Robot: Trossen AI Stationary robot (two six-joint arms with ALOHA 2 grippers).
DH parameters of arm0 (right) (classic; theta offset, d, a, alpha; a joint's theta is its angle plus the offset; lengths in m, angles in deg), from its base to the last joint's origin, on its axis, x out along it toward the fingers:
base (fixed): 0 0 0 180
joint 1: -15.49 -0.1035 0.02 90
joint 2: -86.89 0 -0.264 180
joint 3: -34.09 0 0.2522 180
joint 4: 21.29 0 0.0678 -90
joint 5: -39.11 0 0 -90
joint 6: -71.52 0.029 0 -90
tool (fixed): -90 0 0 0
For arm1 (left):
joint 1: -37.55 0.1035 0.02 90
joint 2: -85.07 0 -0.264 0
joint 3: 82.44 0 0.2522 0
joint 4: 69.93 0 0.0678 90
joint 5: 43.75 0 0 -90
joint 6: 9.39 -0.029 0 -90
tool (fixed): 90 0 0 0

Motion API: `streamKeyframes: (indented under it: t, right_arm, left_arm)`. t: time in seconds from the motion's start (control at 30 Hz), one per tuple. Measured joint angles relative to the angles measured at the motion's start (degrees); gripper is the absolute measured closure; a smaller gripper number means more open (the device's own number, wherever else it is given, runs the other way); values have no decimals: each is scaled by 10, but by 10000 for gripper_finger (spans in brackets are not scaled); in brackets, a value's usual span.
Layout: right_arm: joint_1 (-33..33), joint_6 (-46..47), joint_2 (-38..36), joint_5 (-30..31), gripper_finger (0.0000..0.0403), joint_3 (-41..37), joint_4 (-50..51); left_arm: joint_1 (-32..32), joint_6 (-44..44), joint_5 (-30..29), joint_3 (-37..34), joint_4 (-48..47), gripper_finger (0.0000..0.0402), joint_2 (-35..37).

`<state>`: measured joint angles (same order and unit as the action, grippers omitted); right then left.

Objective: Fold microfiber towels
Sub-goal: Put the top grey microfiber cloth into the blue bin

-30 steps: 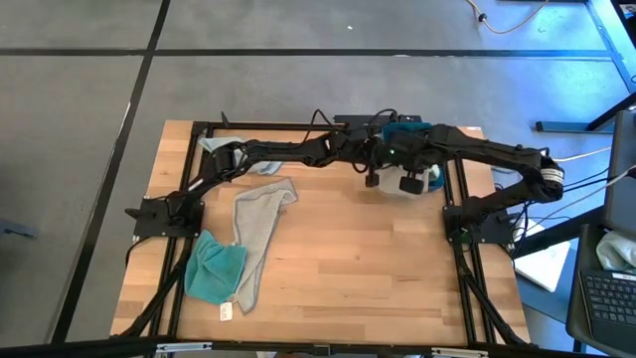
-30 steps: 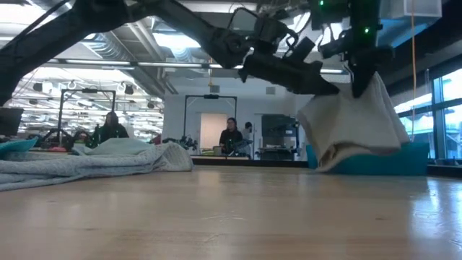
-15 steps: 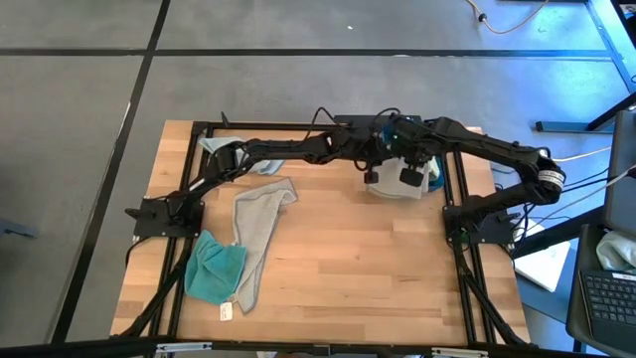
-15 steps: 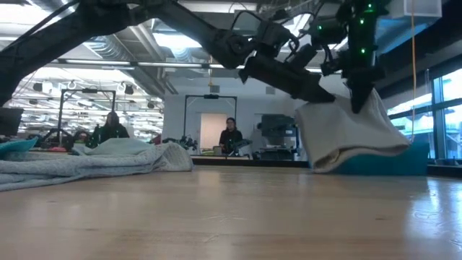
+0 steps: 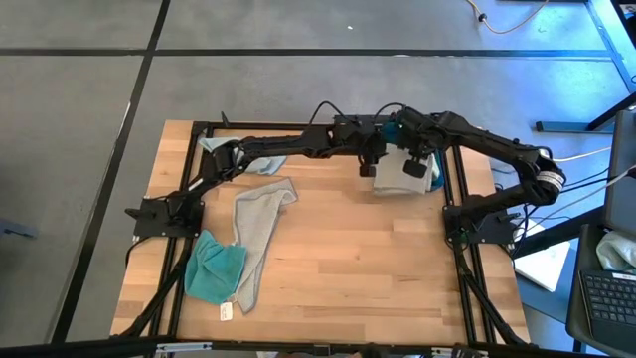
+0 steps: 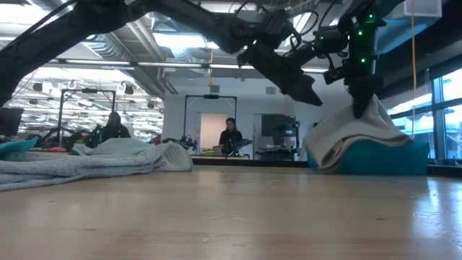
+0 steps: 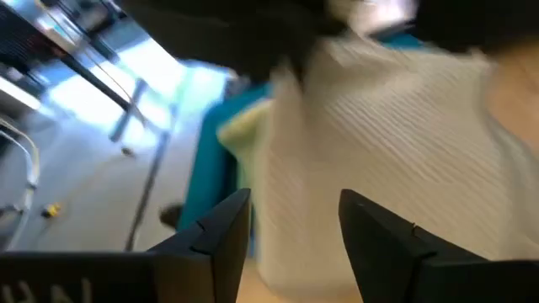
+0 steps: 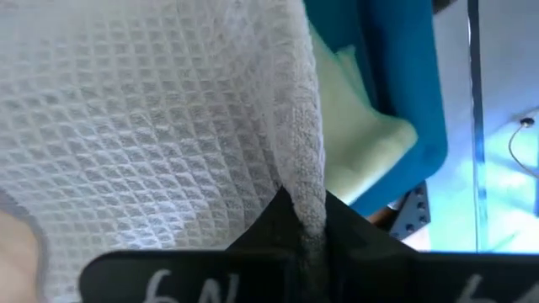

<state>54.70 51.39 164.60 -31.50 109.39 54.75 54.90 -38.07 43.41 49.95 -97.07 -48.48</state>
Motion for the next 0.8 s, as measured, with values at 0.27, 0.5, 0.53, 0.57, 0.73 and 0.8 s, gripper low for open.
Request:
streamKeyframes:
  t: [0.27,0.5,0.53,0.57,0.73,0.8]
  right_arm:
    - [54,-58,23,34,374,0,-13]
    - [55,-113,80,63,386,0,-60]
    - [56,-118,91,73,386,0,-61]
    - [58,-120,103,86,386,0,-61]
    - [74,-127,151,180,358,0,-60]
    - [80,-134,161,191,348,0,-63]
  left_arm:
    - [-3,23,8,13,-142,225,49]
    - [-9,30,23,12,-255,225,89]
    - [-9,28,15,12,-272,226,97]
    - [-7,27,7,12,-284,228,106]
    - [8,35,8,11,-327,235,148]
    - [11,35,9,10,-338,236,159]
